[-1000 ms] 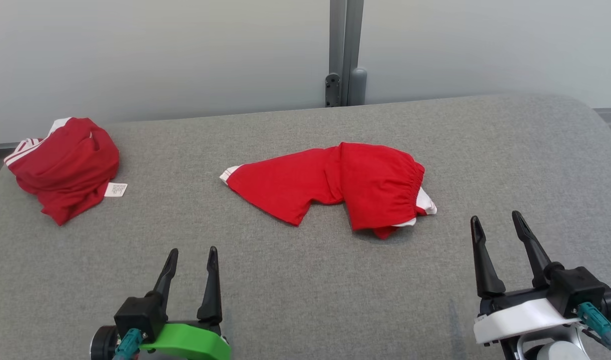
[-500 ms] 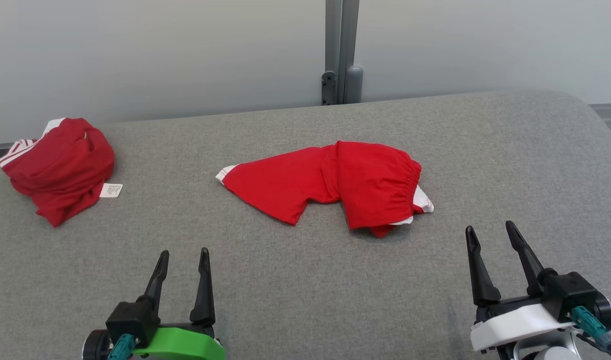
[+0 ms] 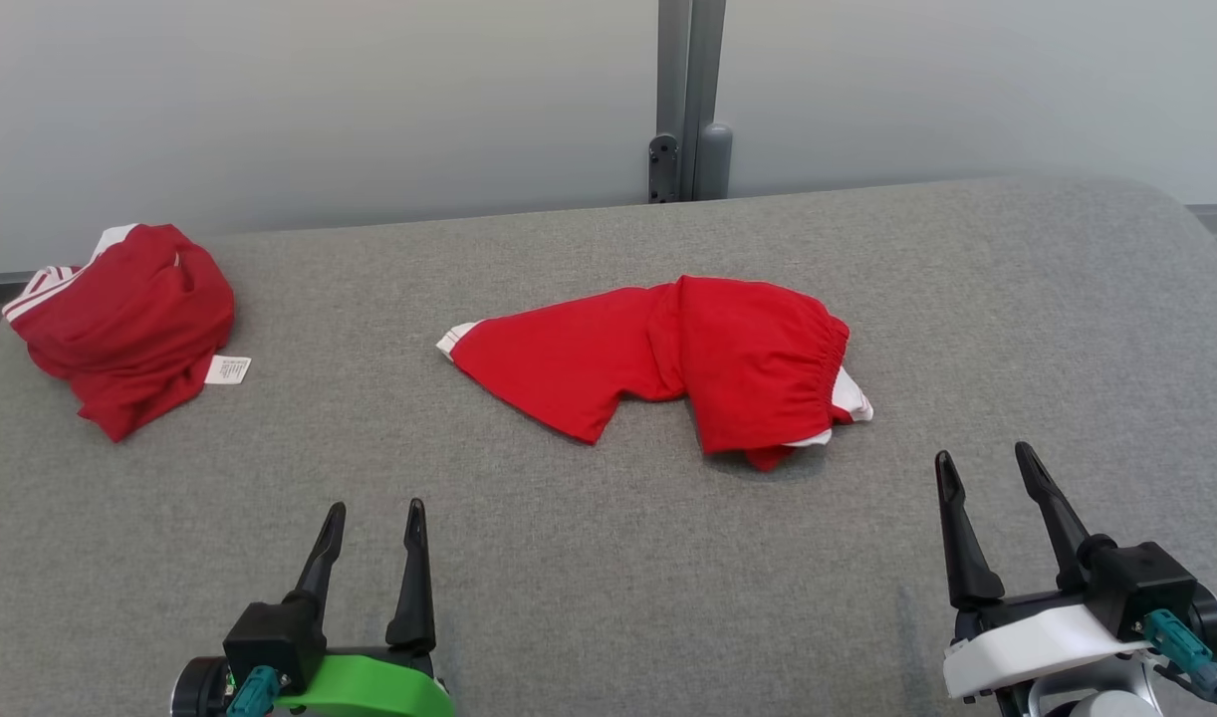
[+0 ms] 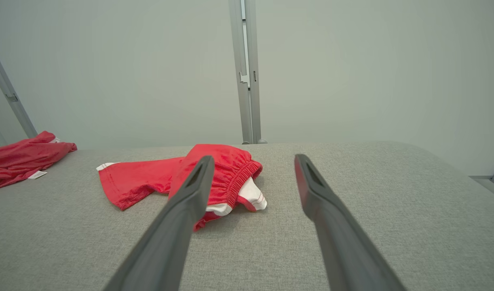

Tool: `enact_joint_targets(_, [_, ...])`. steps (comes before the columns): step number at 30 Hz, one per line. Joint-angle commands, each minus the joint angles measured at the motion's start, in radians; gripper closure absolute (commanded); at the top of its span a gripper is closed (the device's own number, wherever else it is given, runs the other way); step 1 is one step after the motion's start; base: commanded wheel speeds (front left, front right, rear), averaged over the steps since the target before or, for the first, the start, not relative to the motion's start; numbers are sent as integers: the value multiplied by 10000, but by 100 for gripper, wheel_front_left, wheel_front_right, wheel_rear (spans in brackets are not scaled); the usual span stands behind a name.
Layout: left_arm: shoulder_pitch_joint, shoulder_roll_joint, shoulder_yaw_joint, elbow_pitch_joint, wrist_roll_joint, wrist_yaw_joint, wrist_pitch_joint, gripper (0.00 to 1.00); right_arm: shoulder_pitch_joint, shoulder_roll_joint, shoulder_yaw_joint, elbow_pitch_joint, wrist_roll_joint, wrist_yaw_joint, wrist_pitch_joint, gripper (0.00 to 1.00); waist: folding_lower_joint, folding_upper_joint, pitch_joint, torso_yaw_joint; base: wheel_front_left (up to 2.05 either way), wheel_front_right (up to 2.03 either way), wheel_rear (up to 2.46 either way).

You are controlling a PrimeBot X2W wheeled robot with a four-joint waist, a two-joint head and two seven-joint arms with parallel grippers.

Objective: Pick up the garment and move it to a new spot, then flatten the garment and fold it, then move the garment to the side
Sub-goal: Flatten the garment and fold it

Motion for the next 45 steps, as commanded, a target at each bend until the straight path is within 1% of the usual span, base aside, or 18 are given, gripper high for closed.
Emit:
enact_joint_targets(1, [-17,0,39,16,48,-41,-9,0,-97,-22,-40,26,-17,1,-31,0,0,0,32,51,0,0,0])
enact_joint_targets(7, [-128,-33,41,-54,103,-83,-9,0,-251,-22,-15,238,-210,1,-31,0,0,0,272,273,0,0,0])
enact_joint_targets(12, [-322,-46,-37,-116,116,-131,-9,0,-699,-24,41,1023,-339,1,-31,0,0,0,631,550,0,0,0])
enact_joint_targets(14, [-387,-54,-83,-133,124,-139,-9,0,-1027,-22,7,1481,-91,1,-31,0,0,0,796,688,0,0,0])
enact_joint_targets(18, [-577,-62,-191,-183,149,-144,-9,0,-1855,-24,-84,2478,1000,1,-31,0,0,0,1147,1004,0,0,0])
enact_joint_targets(22, [-726,-63,-296,-191,80,-128,-9,0,-2626,-24,-143,3478,1411,1,-30,0,0,0,1446,1323,0,0,0])
enact_joint_targets(28, [-881,-62,-429,-186,-57,0,-9,0,-3540,-24,-67,5218,1631,1,-31,0,0,0,1768,1753,0,0,0])
enact_joint_targets(34, [-962,-63,-474,-189,-133,66,-9,0,-4031,-29,297,6313,2328,1,-31,0,0,0,1888,1891,0,0,0])
enact_joint_targets(37, [-975,-63,-484,-189,-157,91,-9,0,-4243,-32,521,6671,2568,1,-31,0,0,0,1906,1891,0,0,0])
enact_joint_targets(38, [-985,-63,-492,-189,-162,93,-9,0,-4289,-29,587,6749,2640,1,-31,32,0,0,1911,1885,0,0,0])
enact_joint_targets(39, [-989,-63,-498,-189,-158,92,-9,0,-4320,-29,636,6791,2677,1,-31,56,0,0,1914,1878,0,0,0])
enact_joint_targets(40, [-985,-63,-503,-189,-157,95,-9,0,-4376,-24,694,6816,2738,1,-31,72,0,0,1914,1867,0,0,0])
enact_joint_targets(41, [-985,-64,-515,-192,-157,102,-9,0,-4427,-27,727,6793,2761,1,-31,92,0,0,1912,1852,0,0,0])
enact_joint_targets(42, [-985,-64,-524,-197,-155,111,-9,0,-4464,-29,748,6721,2769,1,-31,100,0,0,1914,1832,0,0,0])
enact_joint_targets(45, [-978,-64,-539,-177,-142,96,-9,0,-4399,-32,667,6272,2678,1,-31,100,0,0,1893,1760,0,0,0])
